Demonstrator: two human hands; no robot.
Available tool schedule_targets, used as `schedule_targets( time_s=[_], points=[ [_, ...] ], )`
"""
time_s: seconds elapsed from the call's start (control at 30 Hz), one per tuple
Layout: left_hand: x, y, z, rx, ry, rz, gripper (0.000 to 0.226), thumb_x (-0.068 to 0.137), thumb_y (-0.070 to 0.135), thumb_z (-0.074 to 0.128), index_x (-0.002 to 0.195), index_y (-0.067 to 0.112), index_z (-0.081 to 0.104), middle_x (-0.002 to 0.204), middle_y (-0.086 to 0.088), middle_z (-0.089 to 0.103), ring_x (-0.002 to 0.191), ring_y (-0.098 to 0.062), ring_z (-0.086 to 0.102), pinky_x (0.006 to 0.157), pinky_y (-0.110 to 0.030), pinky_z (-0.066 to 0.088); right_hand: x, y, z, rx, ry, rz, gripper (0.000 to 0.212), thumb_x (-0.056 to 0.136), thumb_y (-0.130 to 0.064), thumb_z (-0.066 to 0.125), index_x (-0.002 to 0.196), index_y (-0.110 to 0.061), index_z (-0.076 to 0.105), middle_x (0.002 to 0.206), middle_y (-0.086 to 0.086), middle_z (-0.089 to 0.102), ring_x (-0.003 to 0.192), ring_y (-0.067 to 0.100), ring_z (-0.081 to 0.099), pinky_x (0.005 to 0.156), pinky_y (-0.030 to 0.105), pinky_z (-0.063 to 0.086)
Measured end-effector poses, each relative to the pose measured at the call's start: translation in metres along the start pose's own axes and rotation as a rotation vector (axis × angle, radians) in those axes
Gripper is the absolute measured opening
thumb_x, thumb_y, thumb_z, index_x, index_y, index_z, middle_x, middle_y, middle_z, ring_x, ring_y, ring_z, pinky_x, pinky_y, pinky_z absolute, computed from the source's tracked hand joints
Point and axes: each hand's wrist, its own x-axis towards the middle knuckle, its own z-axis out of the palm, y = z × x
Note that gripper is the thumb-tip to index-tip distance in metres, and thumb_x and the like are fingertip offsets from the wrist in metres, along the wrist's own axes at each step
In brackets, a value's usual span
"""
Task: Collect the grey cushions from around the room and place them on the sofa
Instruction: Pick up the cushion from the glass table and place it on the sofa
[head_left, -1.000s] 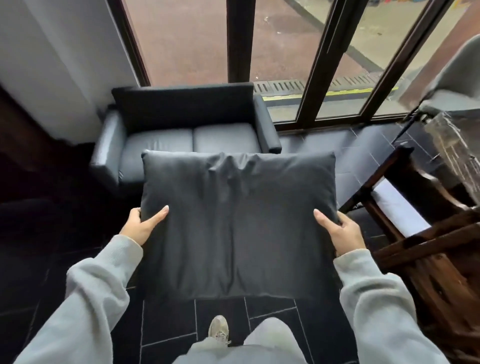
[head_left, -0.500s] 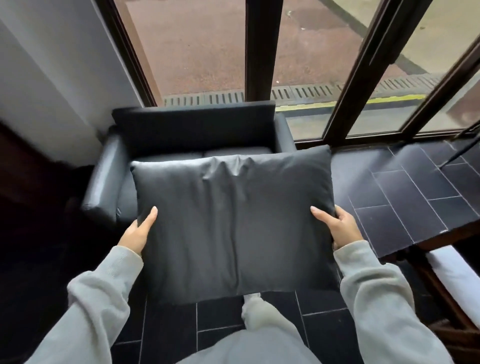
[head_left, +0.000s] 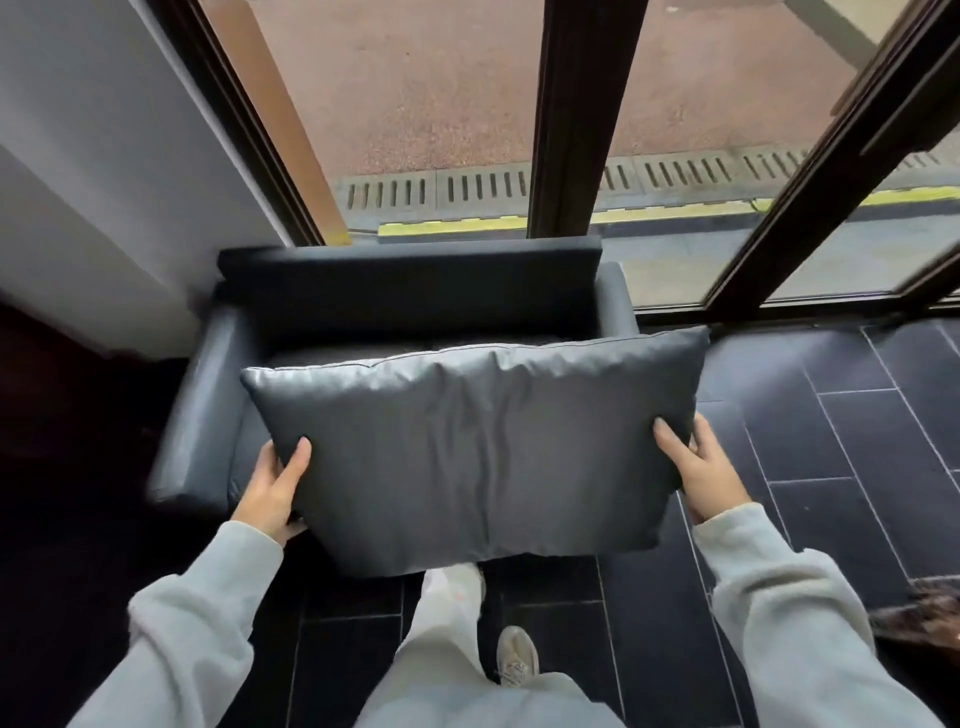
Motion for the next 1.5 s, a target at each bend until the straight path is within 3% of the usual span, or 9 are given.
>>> schedule_targets(
  time_s=[0.2, 0.37, 0.57, 0.67, 0.73, 0.97, 1.23, 1.33, 1.5],
  points=[
    [0.125, 0.035, 0.027, 0.055, -0.028, -0.067, 0.014, 0.103, 0.034, 0.057, 0.115, 0.038, 0.061, 0.120, 0.010, 0.070, 0.104, -0.017, 0.068, 0.068, -0.037, 0.056, 0.104, -0.018, 0.028, -0.099, 0.050, 0.097, 0.076, 0.052, -0.061, 0.097, 0.117, -0.032, 0.072, 0.114, 0.004, 0.080, 0.110, 0.022, 0.075, 0.091, 0.035, 0.055],
    [0.238, 0.070, 0.059, 0.089, -0.012, -0.116, 0.009, 0.101, 0.031, 0.062, 0.108, 0.032, 0.067, 0.113, 0.015, 0.074, 0.095, -0.008, 0.074, 0.065, -0.027, 0.060, 0.211, -0.031, 0.054, -0.188, 0.093, 0.146, 0.052, 0.085, -0.009, 0.084, 0.128, -0.026, 0.061, 0.106, 0.002, 0.082, 0.110, 0.024, 0.073, 0.102, 0.042, 0.052],
    [0.356, 0.094, 0.114, 0.088, -0.024, -0.193, 0.054, 0.091, 0.056, 0.067, 0.137, 0.030, 0.060, 0.135, 0.005, 0.065, 0.124, -0.022, 0.062, 0.095, -0.046, 0.058, 0.338, -0.048, 0.072, -0.116, 0.127, 0.135, 0.046, 0.087, 0.015, 0.065, 0.105, -0.027, 0.067, 0.096, -0.001, 0.078, 0.093, 0.018, 0.069, 0.081, 0.025, 0.060],
    [0.393, 0.097, 0.146, 0.057, -0.030, -0.202, 0.072, 0.070, 0.074, 0.071, 0.131, 0.036, 0.063, 0.129, 0.014, 0.066, 0.121, -0.017, 0.063, 0.090, -0.041, 0.059, 0.391, -0.044, 0.078, -0.050, 0.159, 0.161, 0.042, 0.088, 0.016, 0.058, 0.099, -0.024, 0.065, 0.076, -0.009, 0.074, 0.077, 0.010, 0.066, 0.075, 0.023, 0.053],
    [0.415, 0.093, 0.164, 0.022, 0.027, -0.249, 0.075, 0.056, 0.084, 0.067, 0.118, 0.043, 0.063, 0.122, 0.022, 0.063, 0.114, -0.013, 0.063, 0.090, -0.041, 0.056, 0.422, -0.038, 0.076, 0.014, 0.164, 0.194, 0.038, 0.090, 0.012, 0.056, 0.102, -0.023, 0.065, 0.087, -0.003, 0.070, 0.090, 0.017, 0.064, 0.084, 0.028, 0.049],
    [0.475, 0.085, 0.198, 0.090, 0.069, -0.204, 0.050, 0.092, 0.064, 0.059, 0.137, 0.042, 0.055, 0.140, 0.010, 0.059, 0.111, -0.026, 0.068, 0.080, -0.042, 0.060, 0.500, -0.023, 0.085, -0.151, 0.151, 0.205, 0.029, 0.095, -0.031, 0.075, 0.116, -0.047, 0.064, 0.145, 0.003, 0.054, 0.135, 0.020, 0.053, 0.089, 0.035, 0.056],
    [0.525, 0.087, 0.256, -0.031, 0.131, -0.215, 0.024, 0.098, 0.057, 0.056, 0.117, 0.045, 0.064, 0.123, 0.016, 0.066, 0.110, -0.029, 0.068, 0.085, -0.046, 0.060, 0.562, -0.032, 0.077, -0.229, 0.413, -0.008, 0.025, 0.074, -0.023, 0.089, 0.097, -0.025, 0.081, 0.097, 0.010, 0.081, 0.096, 0.027, 0.078, 0.091, 0.043, 0.063],
    [0.538, 0.080, 0.265, 0.012, 0.151, -0.211, 0.042, 0.100, 0.056, 0.054, 0.138, 0.039, 0.057, 0.134, 0.011, 0.063, 0.112, -0.032, 0.066, 0.090, -0.049, 0.060, 0.576, -0.019, 0.079, -0.269, 0.472, -0.015, 0.029, 0.076, -0.026, 0.088, 0.104, -0.025, 0.081, 0.098, 0.006, 0.082, 0.093, 0.017, 0.079, 0.092, 0.035, 0.062],
    [0.562, 0.083, 0.283, -0.065, 0.172, -0.230, 0.031, 0.102, 0.047, 0.056, 0.131, 0.038, 0.062, 0.133, 0.009, 0.064, 0.123, -0.029, 0.062, 0.098, -0.054, 0.055, 0.597, -0.004, 0.094, -0.408, 0.478, -0.003, 0.027, 0.085, -0.028, 0.082, 0.111, -0.025, 0.078, 0.104, 0.006, 0.080, 0.096, 0.013, 0.076, 0.097, 0.023, 0.057]
  ],
)
